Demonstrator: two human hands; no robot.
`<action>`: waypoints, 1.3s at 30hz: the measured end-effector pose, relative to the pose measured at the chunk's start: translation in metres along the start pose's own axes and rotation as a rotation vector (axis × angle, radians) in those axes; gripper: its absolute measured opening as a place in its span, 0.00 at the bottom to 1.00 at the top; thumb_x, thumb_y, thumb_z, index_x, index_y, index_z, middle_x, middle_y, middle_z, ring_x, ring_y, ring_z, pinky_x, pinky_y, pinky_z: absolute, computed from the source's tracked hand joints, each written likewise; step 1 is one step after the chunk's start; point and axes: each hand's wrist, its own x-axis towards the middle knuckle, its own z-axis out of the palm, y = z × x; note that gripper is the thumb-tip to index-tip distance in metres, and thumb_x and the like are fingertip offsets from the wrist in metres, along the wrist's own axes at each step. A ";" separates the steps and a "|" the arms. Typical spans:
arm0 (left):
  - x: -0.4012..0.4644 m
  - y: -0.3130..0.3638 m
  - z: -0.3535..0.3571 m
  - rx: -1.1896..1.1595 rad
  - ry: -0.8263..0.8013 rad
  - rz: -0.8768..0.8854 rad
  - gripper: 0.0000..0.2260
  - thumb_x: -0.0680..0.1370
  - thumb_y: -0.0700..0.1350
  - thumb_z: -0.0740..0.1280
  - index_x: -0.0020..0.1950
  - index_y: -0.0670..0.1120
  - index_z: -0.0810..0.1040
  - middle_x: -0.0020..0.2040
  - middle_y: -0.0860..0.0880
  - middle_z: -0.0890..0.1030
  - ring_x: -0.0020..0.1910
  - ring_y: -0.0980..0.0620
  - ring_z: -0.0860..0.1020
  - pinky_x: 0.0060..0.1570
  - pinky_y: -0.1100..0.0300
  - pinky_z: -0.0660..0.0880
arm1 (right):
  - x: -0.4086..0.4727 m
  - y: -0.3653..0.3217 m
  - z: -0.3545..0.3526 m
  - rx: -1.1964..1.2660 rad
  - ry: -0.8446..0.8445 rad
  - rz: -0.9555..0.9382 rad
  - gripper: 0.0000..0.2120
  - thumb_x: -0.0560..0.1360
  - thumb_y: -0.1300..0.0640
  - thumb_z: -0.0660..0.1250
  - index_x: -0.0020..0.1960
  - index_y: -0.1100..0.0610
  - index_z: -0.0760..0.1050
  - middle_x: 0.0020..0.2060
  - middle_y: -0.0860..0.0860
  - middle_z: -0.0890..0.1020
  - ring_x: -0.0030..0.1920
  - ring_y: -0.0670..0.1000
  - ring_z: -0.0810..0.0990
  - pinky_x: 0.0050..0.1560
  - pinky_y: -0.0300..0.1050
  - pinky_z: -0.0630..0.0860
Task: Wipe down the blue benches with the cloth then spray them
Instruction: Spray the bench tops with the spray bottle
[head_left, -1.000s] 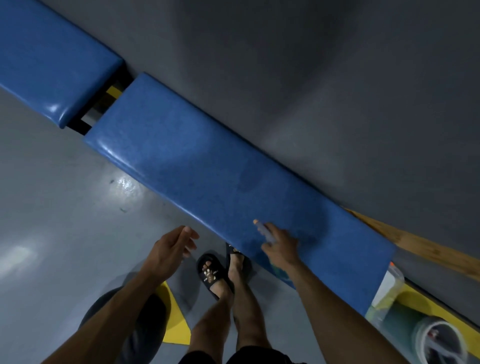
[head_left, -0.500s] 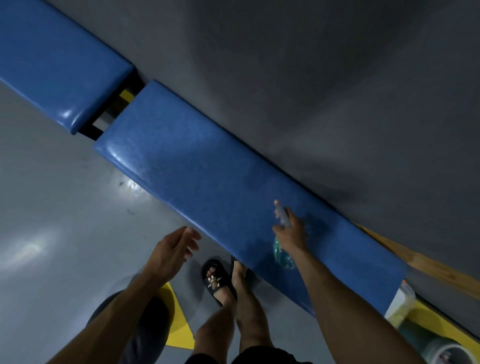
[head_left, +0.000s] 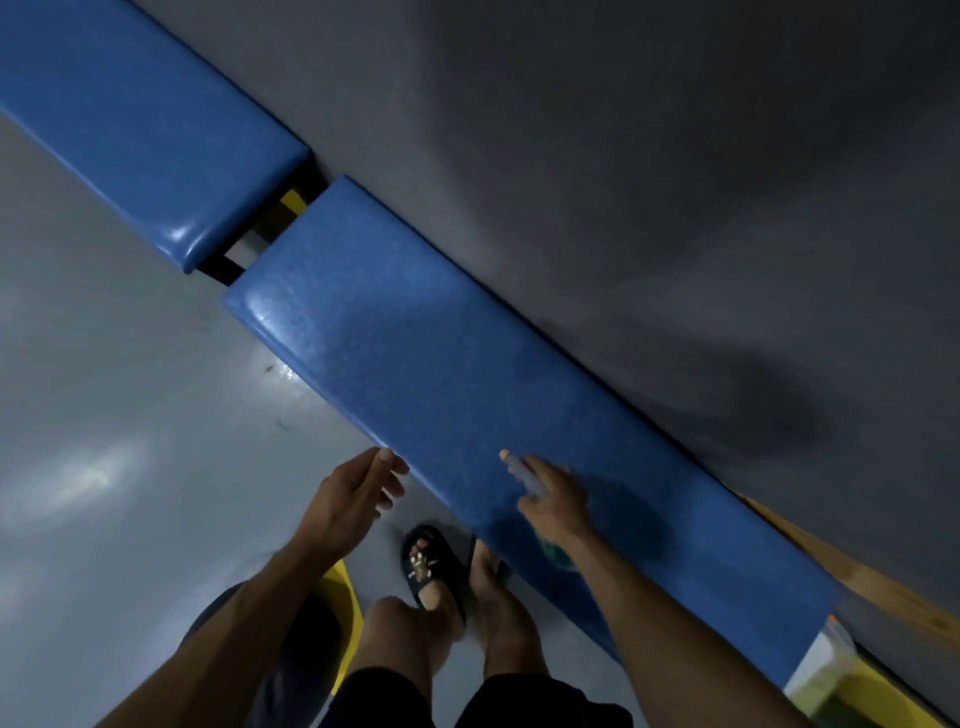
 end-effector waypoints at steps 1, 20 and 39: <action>-0.001 -0.003 -0.002 -0.004 0.009 -0.006 0.22 0.77 0.67 0.54 0.46 0.55 0.81 0.40 0.50 0.84 0.35 0.55 0.81 0.37 0.59 0.77 | -0.005 -0.008 0.010 -0.012 -0.024 -0.036 0.23 0.64 0.54 0.58 0.58 0.48 0.74 0.48 0.44 0.80 0.47 0.54 0.72 0.52 0.53 0.75; 0.009 -0.030 -0.078 -0.043 0.027 -0.008 0.16 0.81 0.58 0.55 0.44 0.56 0.81 0.40 0.47 0.84 0.35 0.55 0.80 0.37 0.61 0.78 | 0.065 -0.058 -0.026 0.267 0.313 0.249 0.13 0.71 0.64 0.66 0.40 0.46 0.69 0.35 0.43 0.76 0.37 0.52 0.76 0.37 0.44 0.68; 0.042 -0.040 -0.174 -0.029 -0.037 -0.011 0.17 0.84 0.51 0.55 0.47 0.47 0.81 0.40 0.49 0.84 0.35 0.57 0.80 0.36 0.67 0.76 | 0.033 -0.164 0.109 -0.021 0.127 0.142 0.15 0.65 0.53 0.61 0.52 0.46 0.73 0.49 0.42 0.83 0.55 0.52 0.74 0.53 0.52 0.69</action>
